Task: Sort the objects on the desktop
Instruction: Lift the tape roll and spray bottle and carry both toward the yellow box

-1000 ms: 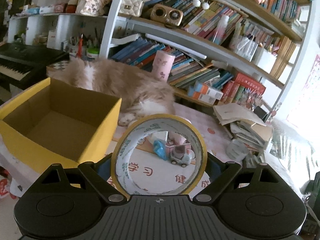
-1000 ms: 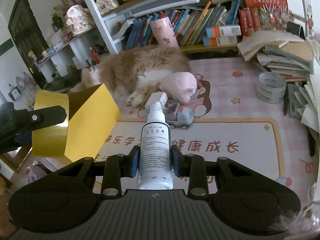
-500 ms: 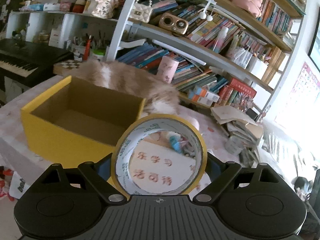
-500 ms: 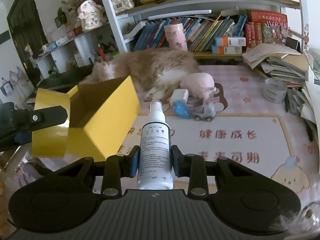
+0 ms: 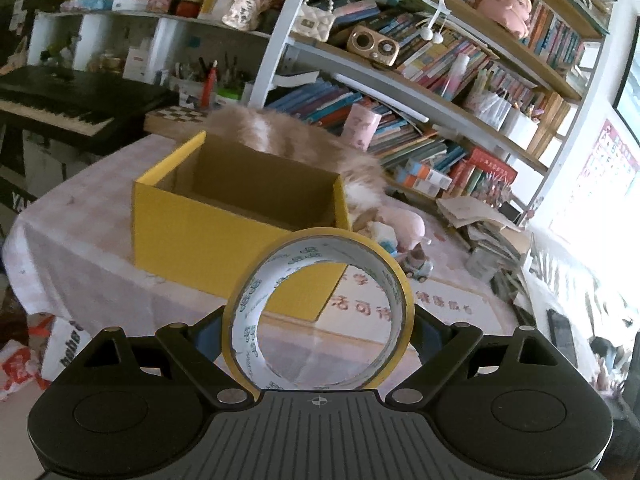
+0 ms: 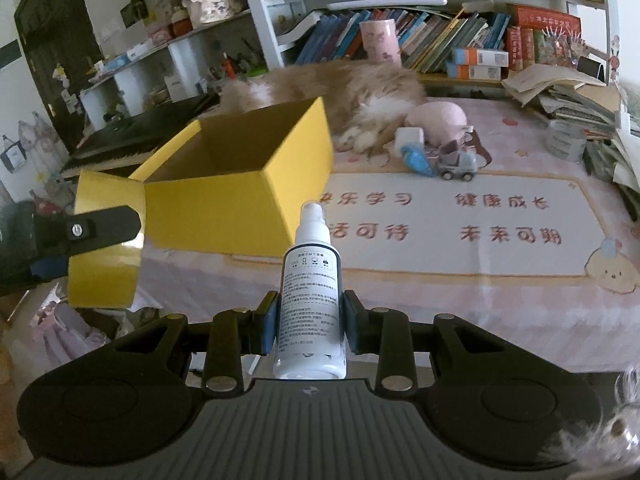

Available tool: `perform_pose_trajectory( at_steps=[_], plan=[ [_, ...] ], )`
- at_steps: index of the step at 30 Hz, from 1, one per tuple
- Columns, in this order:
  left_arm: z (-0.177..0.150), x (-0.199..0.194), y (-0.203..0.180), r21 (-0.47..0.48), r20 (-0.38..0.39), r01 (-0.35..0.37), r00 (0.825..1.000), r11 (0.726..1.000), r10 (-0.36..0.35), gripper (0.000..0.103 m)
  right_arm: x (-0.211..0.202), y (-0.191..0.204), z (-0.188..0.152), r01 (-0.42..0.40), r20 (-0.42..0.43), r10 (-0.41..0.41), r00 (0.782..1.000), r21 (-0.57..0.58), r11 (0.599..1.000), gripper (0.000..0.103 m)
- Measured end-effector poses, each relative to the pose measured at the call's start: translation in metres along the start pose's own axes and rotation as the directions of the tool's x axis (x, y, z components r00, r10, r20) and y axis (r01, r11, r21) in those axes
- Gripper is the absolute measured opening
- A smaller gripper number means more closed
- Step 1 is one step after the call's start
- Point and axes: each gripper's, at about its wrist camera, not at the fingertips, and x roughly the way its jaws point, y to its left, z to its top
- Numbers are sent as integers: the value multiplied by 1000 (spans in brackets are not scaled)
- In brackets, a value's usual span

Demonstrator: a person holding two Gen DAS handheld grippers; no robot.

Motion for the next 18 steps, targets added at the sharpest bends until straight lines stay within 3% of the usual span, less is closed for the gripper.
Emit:
perform_pose_trajectory(
  at_steps=[18],
  plan=[
    [-10, -45, 44, -76, 69, -54, 996, 996, 59, 92, -3, 67, -9, -78, -8, 78, 997, -140, 987, 30]
  ],
)
